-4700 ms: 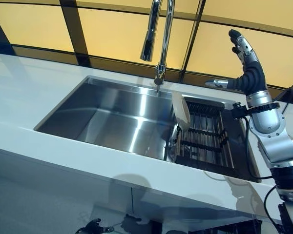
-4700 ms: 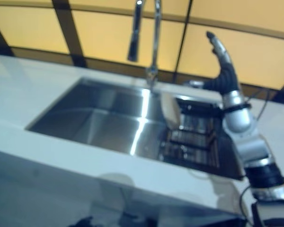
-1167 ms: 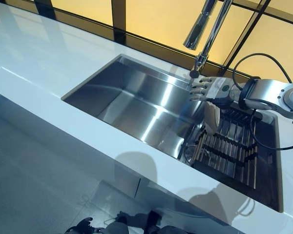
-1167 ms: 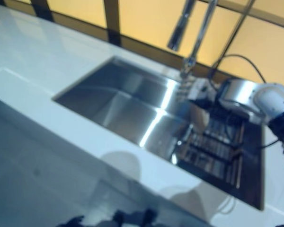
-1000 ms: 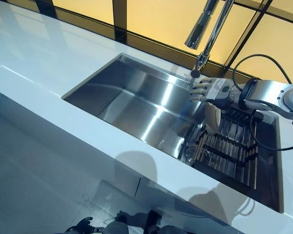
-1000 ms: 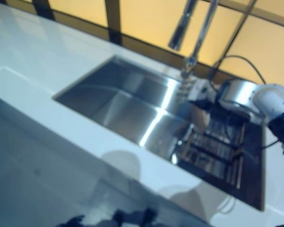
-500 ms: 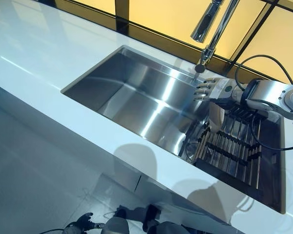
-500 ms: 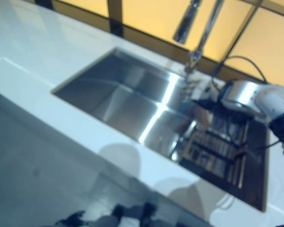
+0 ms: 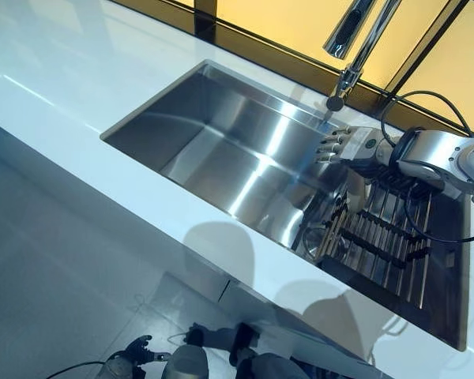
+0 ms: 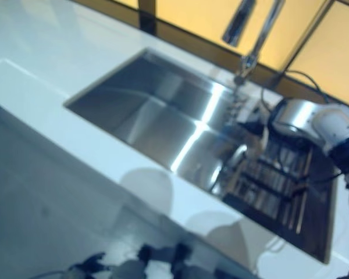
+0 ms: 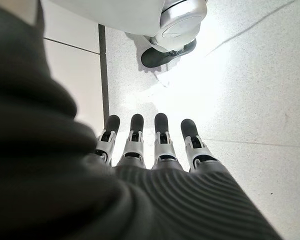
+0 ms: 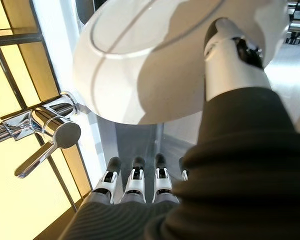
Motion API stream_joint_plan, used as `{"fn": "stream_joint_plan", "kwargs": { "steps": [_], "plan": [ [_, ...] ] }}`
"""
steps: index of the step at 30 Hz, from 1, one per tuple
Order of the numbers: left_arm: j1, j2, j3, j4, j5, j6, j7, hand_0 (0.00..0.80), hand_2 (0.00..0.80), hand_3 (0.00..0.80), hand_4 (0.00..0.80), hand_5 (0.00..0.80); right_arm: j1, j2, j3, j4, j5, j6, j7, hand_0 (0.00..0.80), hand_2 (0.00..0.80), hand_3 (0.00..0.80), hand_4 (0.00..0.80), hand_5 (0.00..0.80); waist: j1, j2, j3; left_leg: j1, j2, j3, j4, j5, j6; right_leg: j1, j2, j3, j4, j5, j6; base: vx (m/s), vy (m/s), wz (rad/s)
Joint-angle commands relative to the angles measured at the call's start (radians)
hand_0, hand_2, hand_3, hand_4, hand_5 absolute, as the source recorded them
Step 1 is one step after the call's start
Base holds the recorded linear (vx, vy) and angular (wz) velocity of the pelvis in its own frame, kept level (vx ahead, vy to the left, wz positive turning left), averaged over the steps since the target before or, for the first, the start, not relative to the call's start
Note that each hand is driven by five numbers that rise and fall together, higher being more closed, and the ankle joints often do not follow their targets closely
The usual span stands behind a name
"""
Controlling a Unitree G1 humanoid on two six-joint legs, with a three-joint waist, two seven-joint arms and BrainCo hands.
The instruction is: Take plates into dishwasher
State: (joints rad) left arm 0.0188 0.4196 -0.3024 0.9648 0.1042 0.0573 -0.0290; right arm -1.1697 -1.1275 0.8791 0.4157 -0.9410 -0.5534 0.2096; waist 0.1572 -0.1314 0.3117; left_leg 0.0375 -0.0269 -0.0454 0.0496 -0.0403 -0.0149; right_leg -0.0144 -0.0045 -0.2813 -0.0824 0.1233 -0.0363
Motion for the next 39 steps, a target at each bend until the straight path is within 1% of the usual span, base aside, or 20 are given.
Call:
{"fn": "stream_joint_plan", "kwargs": {
  "steps": [1,17,29,39],
  "plan": [
    [0.002,0.047,-0.026,-0.039,0.012,-0.001,-0.003,0.0,0.0,0.0,0.0,0.0,-0.037,-0.002,0.027,0.047,0.0,0.058,-0.007,0.0,0.0,0.0,0.0,0.0,0.017,-0.02,0.0,-0.123,0.004,0.067,0.119,-0.085,0.035,0.055,0.024,0.015,0.069,-0.2,0.013,0.0,0.0,0.0],
    [0.003,0.052,-0.013,-0.044,0.01,0.001,0.003,0.0,0.0,0.0,0.0,0.0,-0.019,-0.022,0.022,0.054,-0.003,0.054,0.017,0.0,0.0,0.0,0.0,0.0,0.016,-0.027,0.003,-0.119,0.004,0.067,0.104,-0.079,0.038,0.055,0.025,0.013,0.066,-0.196,0.014,0.0,0.0,0.0],
    [0.004,0.056,-0.004,-0.057,0.008,0.01,0.005,0.0,0.0,0.0,0.0,0.0,-0.02,-0.041,0.02,0.069,-0.044,0.04,0.012,0.0,0.0,0.0,0.0,0.0,0.014,-0.035,0.003,-0.117,0.007,0.075,0.098,-0.076,0.037,0.058,0.028,0.015,0.057,-0.191,0.015,0.0,0.0,0.0],
    [-0.002,0.055,-0.005,-0.047,0.006,0.007,0.008,0.0,0.0,0.0,0.0,0.0,-0.015,-0.039,0.024,0.087,-0.052,0.049,0.028,0.0,0.0,0.0,0.0,0.0,0.014,-0.038,0.005,-0.121,0.008,0.076,0.103,-0.074,0.036,0.056,0.028,0.017,0.057,-0.188,0.015,0.0,0.0,0.0]
  ]
}}
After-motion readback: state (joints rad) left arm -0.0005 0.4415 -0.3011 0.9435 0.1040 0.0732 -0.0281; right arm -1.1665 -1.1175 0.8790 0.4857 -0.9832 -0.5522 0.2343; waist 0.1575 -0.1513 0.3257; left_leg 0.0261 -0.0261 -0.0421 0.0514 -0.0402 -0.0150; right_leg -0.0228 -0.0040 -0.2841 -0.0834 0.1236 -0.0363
